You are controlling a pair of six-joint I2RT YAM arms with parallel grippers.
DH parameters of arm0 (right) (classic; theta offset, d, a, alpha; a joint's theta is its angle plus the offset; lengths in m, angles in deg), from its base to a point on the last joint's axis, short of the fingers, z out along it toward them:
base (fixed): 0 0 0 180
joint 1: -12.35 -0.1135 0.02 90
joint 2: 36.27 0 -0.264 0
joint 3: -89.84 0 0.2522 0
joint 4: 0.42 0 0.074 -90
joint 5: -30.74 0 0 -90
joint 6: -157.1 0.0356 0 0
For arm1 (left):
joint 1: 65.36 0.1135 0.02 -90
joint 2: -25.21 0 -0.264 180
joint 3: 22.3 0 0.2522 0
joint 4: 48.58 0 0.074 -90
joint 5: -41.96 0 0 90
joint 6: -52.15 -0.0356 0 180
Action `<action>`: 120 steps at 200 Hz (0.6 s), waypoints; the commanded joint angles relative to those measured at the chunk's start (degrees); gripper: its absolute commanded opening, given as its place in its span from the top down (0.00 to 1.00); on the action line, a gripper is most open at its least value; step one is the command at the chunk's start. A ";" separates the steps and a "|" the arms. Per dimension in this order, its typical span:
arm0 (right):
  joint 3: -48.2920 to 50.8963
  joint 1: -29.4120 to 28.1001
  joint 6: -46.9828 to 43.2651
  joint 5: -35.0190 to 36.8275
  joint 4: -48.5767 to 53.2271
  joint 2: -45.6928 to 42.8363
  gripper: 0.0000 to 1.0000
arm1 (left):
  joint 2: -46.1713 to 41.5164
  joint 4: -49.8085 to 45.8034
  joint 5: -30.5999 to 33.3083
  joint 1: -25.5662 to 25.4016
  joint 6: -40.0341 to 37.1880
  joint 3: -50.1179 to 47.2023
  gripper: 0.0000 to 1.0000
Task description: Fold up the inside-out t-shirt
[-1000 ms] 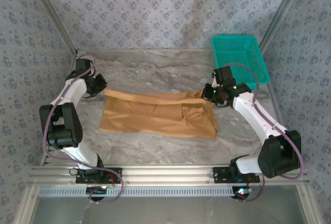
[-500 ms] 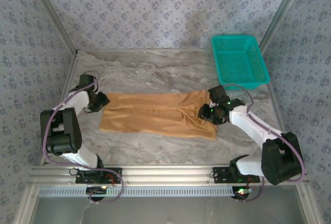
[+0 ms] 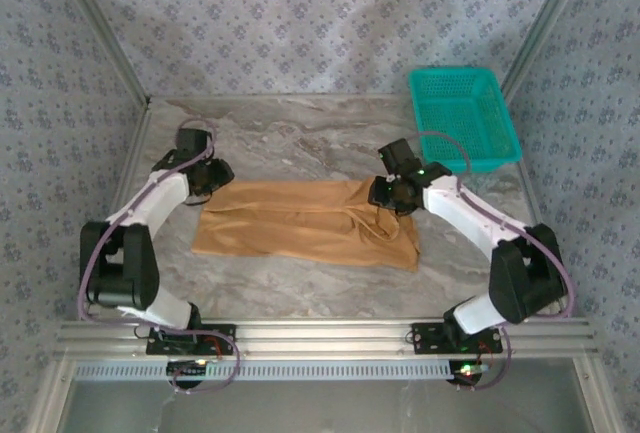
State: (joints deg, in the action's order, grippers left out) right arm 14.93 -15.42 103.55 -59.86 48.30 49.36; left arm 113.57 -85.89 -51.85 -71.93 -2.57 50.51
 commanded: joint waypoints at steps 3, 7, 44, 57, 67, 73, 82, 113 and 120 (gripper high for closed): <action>0.19 -1.82 3.03 1.13 0.70 1.62 0.61 | 1.08 1.60 -2.62 -0.55 1.69 -1.46 0.62; 0.16 -1.95 3.23 1.21 0.72 2.08 0.61 | 1.18 1.79 -2.69 -0.57 1.71 -1.72 0.63; -0.04 -2.11 2.95 2.40 0.17 5.74 0.58 | 2.61 1.91 -2.95 -0.55 1.27 -2.53 0.63; -0.01 -1.92 2.58 2.15 -0.24 7.07 0.57 | 2.98 2.04 -3.04 -0.55 1.32 -2.70 0.63; 0.05 -1.83 2.40 1.76 -0.25 8.14 0.57 | 3.12 2.20 -3.17 -0.60 1.43 -2.94 0.63; 0.06 -1.85 2.39 1.37 -1.96 8.85 0.58 | 3.14 2.38 -3.21 -0.60 1.48 -3.14 0.63; -0.03 -1.84 2.45 1.26 -2.51 9.74 0.58 | 3.14 2.63 -3.30 -0.56 1.55 -3.38 0.63; -0.60 -1.85 2.48 1.37 -3.93 12.00 0.61 | 3.23 2.64 -3.13 -0.57 1.45 -3.58 0.63; -0.81 -1.85 2.42 1.59 -3.93 12.27 0.64 | 3.31 2.56 -3.13 -0.55 1.40 -3.51 0.63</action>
State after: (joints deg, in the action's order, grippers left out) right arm 15.17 -17.41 105.27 -58.99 45.20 60.24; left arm 115.78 -83.91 -54.28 -72.24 -1.34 47.16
